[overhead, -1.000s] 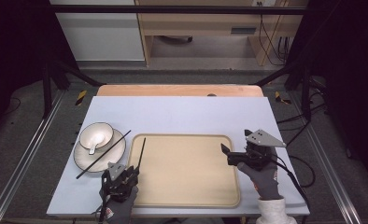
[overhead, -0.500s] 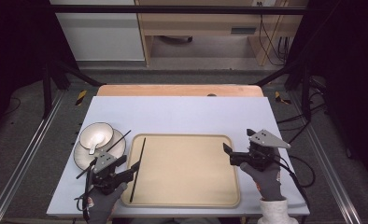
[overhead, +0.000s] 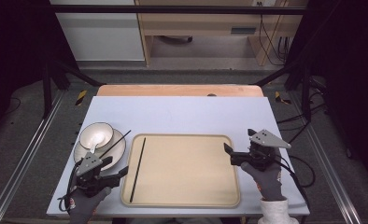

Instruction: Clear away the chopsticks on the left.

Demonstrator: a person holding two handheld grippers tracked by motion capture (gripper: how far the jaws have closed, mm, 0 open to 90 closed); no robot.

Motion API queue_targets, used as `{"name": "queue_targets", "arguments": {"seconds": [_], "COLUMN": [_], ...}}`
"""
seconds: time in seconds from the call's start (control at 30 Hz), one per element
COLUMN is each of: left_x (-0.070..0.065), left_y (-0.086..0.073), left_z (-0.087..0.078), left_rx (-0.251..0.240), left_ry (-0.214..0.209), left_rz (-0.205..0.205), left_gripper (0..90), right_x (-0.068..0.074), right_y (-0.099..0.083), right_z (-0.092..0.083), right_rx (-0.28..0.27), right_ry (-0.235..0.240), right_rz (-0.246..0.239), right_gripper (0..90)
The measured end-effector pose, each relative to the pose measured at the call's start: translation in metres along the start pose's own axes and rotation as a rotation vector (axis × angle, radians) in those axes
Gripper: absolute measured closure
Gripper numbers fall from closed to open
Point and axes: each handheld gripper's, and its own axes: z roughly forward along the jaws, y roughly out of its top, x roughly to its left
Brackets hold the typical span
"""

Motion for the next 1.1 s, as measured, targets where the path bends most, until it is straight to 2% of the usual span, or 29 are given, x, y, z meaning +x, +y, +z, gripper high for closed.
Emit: {"name": "queue_targets", "arguments": {"seconds": [0.07, 0.13, 0.33, 0.6, 0.87, 1.0, 1.1], "left_x": [0.005, 0.01, 0.028, 0.051, 0.067, 0.071, 0.073], "left_y": [-0.002, -0.004, -0.014, -0.019, -0.016, -0.015, -0.017], "left_z": [-0.003, -0.006, -0.017, -0.017, -0.005, 0.002, 0.005], "left_rx": [0.003, 0.018, 0.032, 0.075, 0.122, 0.176, 0.196], "left_ry": [0.014, 0.045, 0.073, 0.122, 0.165, 0.182, 0.187], "left_rz": [-0.004, 0.005, -0.015, -0.028, 0.004, 0.046, 0.05], "left_gripper": [25.0, 24.8, 25.0, 28.2, 36.0, 44.3, 51.2], "right_x": [0.0, 0.0, 0.001, 0.001, 0.002, 0.003, 0.003], "right_y": [0.0, 0.0, 0.0, -0.001, -0.001, -0.002, -0.002], "right_z": [0.0, 0.001, 0.001, 0.002, 0.003, 0.005, 0.006], "right_rx": [0.005, 0.008, 0.007, 0.015, 0.021, 0.028, 0.03], "right_ry": [0.0, 0.005, 0.003, 0.0, -0.002, 0.0, 0.001], "right_rz": [-0.002, 0.0, 0.0, -0.004, -0.004, -0.007, -0.01], "right_gripper": [2.7, 2.9, 3.2, 3.2, 3.3, 3.4, 3.4]}}
